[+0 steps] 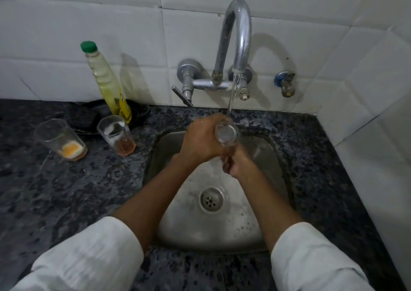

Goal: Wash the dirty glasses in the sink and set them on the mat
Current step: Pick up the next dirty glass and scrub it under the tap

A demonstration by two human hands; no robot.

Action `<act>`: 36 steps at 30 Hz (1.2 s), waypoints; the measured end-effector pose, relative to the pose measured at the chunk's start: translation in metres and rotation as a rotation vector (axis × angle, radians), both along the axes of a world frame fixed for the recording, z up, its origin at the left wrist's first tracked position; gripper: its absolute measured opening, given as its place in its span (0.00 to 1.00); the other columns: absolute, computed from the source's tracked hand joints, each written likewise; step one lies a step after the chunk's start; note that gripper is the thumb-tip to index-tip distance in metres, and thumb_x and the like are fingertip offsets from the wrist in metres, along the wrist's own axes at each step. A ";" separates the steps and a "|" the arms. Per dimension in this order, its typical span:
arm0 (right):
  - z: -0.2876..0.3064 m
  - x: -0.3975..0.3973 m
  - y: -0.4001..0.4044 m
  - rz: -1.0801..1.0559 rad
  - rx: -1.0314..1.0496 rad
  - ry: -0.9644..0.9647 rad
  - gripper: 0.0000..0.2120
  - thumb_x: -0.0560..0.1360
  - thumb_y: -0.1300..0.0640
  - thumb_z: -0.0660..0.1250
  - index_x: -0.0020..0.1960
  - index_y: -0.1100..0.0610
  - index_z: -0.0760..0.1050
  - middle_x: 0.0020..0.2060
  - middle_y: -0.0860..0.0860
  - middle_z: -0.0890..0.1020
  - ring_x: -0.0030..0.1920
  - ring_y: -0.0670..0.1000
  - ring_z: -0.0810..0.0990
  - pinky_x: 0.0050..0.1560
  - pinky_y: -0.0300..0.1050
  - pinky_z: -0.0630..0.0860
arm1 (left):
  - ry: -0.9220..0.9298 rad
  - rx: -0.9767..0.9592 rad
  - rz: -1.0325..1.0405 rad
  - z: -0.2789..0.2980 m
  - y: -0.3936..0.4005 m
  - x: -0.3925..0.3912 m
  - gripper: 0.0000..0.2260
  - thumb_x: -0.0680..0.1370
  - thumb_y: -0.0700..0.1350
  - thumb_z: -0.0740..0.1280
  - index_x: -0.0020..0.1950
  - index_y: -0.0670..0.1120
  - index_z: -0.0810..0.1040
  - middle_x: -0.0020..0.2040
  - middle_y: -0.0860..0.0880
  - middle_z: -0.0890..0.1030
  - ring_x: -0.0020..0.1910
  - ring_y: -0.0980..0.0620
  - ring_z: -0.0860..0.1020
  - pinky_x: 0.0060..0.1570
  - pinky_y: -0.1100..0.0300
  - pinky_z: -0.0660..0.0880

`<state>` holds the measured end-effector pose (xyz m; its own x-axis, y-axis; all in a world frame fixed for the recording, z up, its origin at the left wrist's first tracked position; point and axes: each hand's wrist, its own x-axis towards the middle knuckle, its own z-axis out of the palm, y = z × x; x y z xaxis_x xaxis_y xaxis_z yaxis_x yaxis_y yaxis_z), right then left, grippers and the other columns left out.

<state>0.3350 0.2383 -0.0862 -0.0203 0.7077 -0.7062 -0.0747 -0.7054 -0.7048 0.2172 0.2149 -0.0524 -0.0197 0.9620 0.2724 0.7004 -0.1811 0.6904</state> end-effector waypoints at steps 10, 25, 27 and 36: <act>0.070 -0.060 0.015 0.406 0.940 -0.663 0.08 0.77 0.55 0.63 0.43 0.59 0.74 0.38 0.53 0.80 0.38 0.53 0.79 0.40 0.52 0.77 | -0.052 -0.126 0.231 -0.005 -0.030 -0.068 0.30 0.52 0.54 0.83 0.52 0.48 0.84 0.47 0.52 0.85 0.45 0.54 0.82 0.45 0.58 0.78; 0.071 -0.116 0.031 0.244 0.695 -0.538 0.18 0.76 0.44 0.60 0.37 0.55 0.75 0.35 0.56 0.83 0.35 0.56 0.82 0.41 0.52 0.80 | -0.068 -0.125 0.245 0.008 -0.055 -0.126 0.28 0.53 0.53 0.84 0.51 0.51 0.82 0.46 0.55 0.84 0.43 0.56 0.80 0.39 0.63 0.73; 0.067 -0.106 0.019 0.333 0.717 -0.547 0.13 0.78 0.49 0.62 0.39 0.54 0.74 0.37 0.56 0.82 0.37 0.54 0.80 0.42 0.53 0.77 | -0.070 -0.118 0.236 0.012 -0.056 -0.126 0.28 0.53 0.53 0.84 0.51 0.51 0.82 0.46 0.54 0.84 0.42 0.55 0.81 0.40 0.62 0.74; 0.038 -0.054 -0.064 0.700 0.794 -0.174 0.31 0.61 0.67 0.80 0.60 0.56 0.73 0.52 0.49 0.83 0.52 0.46 0.82 0.53 0.46 0.80 | -0.070 -0.112 0.136 0.039 -0.070 -0.100 0.29 0.53 0.59 0.82 0.50 0.52 0.83 0.42 0.56 0.85 0.41 0.63 0.82 0.43 0.62 0.79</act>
